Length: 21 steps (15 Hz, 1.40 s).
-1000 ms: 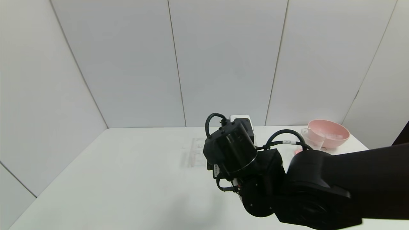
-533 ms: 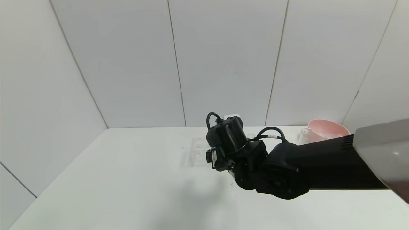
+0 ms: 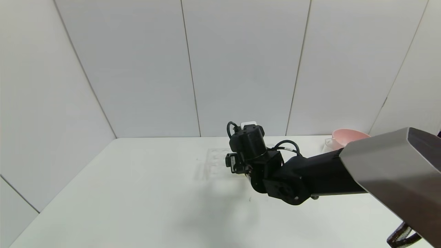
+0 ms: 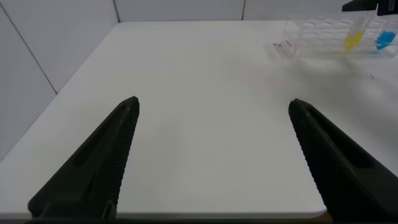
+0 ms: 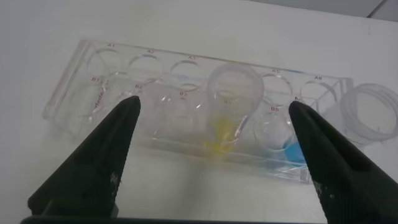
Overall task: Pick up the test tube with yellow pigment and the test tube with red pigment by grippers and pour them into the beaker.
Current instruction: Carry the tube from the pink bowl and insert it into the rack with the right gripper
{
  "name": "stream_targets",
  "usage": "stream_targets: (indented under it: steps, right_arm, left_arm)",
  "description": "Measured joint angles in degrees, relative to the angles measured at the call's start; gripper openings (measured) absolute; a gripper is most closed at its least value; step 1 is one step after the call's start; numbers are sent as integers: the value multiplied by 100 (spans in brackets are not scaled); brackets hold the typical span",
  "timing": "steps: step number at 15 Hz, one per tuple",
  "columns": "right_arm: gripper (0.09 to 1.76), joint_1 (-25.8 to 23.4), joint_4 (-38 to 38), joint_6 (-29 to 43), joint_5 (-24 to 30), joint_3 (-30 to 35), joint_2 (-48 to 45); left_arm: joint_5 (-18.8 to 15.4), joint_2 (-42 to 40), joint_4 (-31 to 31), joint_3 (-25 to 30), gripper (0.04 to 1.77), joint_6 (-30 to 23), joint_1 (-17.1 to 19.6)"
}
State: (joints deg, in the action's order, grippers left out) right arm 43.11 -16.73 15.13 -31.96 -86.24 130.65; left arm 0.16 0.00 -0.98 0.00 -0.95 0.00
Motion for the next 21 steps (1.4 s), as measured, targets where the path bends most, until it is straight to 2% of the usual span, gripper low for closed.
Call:
stream_targets:
  steps: [19, 21]
  right_arm:
    - [171, -243, -221, 112, 16, -262, 435]
    - [135, -276, -284, 115, 13, -257, 452]
  left_arm:
    - [0, 0, 0, 0, 172, 0, 0]
    - [0, 0, 0, 0, 172, 0, 0]
